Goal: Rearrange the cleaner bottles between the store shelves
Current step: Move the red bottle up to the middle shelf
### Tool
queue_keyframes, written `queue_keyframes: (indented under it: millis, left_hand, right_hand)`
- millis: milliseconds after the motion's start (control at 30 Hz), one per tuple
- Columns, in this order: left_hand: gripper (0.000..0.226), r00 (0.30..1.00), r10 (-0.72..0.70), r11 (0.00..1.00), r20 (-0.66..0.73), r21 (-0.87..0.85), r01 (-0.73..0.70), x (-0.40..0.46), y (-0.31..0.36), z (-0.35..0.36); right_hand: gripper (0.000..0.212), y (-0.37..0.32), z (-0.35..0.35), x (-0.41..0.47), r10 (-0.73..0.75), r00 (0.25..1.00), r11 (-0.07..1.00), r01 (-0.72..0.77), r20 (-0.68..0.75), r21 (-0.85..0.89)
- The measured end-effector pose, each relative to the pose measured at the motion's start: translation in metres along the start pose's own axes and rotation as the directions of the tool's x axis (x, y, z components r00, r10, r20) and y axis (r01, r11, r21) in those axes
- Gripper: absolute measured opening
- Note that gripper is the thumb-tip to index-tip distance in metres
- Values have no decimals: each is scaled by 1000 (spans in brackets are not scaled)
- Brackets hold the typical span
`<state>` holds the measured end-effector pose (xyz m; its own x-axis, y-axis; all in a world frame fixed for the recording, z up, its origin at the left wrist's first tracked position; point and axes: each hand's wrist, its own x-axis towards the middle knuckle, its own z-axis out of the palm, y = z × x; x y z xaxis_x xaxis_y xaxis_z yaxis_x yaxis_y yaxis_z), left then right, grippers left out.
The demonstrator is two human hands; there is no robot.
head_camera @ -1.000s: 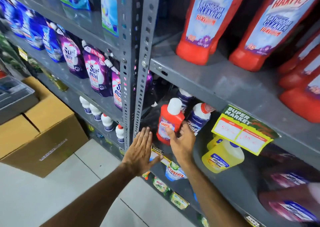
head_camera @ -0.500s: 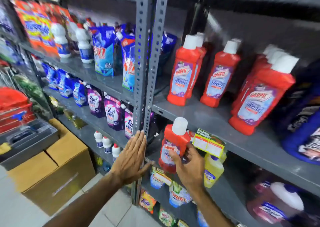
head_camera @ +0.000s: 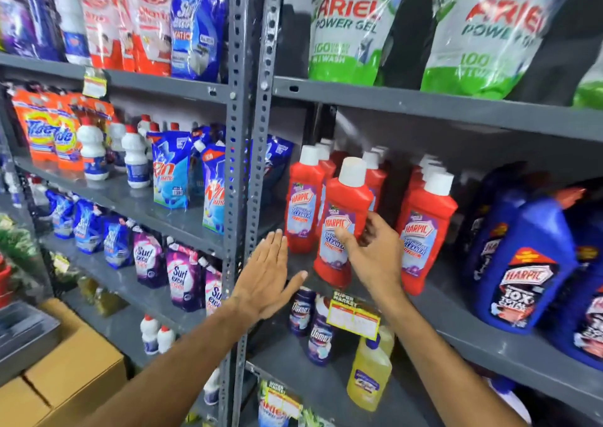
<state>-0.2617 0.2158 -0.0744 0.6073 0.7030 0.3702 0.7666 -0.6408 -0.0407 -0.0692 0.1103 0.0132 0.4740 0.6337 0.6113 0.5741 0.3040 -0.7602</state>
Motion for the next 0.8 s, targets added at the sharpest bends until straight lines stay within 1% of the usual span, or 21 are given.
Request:
queue_keyframes:
  millis: [133,200,267,467,533,600,700,800]
  left_hand:
    - [96,987,-108,993,121,-43,114,14,11,8]
    - [97,973,-147,987,176,-42,157,16,14,11]
    - [97,964,-173,982,202,-35,184,17,15,12]
    - [103,971,-173,983,162,-36,181,16,13,18]
    - [106,975,-177,983,137,-32,183,15,13,20]
    - [112,977,-177,983,122,-25,181,14,13,21]
    - [118,981,-168,986,102,8,168,14,13,23]
    - [119,981,-172,985,87,16,171,14,12,25]
  right_hand:
    - [38,13,3,23,20,1000,992,-22,-19,-126]
    - [42,21,6,31,44,999,990,-45,-9,-136]
    - [45,28,8,39,67,998,989,-67,2,-128]
    - [42,43,8,44,105,994,991,-105,-2,-81]
    - [47,46,8,41,109,994,992,-108,1,-61]
    - [59,53,9,36,130,991,990,-128,37,-56]
    - [70,71,10,19,198,971,975,-181,134,-127]
    - [73,85,10,6,263,947,952,-224,186,-208]
